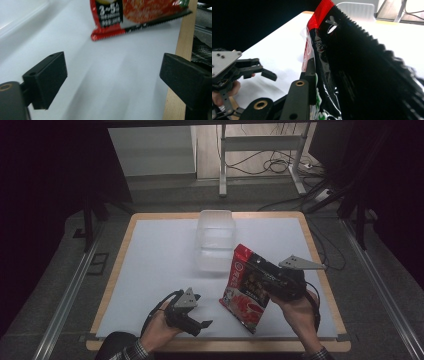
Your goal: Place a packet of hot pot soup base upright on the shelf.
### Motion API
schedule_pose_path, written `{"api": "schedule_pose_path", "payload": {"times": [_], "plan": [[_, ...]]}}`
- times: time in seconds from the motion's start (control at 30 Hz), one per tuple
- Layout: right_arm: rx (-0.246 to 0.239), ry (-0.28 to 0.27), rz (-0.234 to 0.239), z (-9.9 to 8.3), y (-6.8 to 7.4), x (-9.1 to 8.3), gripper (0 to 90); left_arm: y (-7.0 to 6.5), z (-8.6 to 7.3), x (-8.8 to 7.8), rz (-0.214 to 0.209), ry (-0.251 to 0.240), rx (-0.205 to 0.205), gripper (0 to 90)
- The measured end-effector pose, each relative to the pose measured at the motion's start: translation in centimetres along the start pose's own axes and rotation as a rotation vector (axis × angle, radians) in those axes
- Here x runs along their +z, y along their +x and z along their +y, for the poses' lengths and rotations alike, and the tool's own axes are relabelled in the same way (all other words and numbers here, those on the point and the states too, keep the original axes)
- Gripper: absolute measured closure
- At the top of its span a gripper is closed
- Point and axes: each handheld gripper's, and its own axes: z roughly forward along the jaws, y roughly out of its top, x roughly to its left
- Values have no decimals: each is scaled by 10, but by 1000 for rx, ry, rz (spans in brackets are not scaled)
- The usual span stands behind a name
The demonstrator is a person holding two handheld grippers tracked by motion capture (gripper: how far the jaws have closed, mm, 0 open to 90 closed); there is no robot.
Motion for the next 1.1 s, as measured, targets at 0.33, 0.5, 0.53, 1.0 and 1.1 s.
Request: {"api": "schedule_pose_path", "payload": {"times": [0.33, 0.5, 0.53, 1.0, 1.1], "plan": [[19, -42, -26, 13, -18, -15, 719, -1, -5, -4, 30, 12, -2, 23], [25, -60, -52, 20, -26, -19, 718, 0, -7, -4, 46, 33, 3, 18], [27, -68, -69, 25, -31, -21, 718, 0, -7, -4, 54, 41, 8, 15], [54, -104, -128, 50, -63, -17, 717, 1, -8, -3, 60, 54, 10, 2], [58, -105, -136, 58, -69, -11, 717, 1, -8, -3, 63, 53, 7, 1]]}}
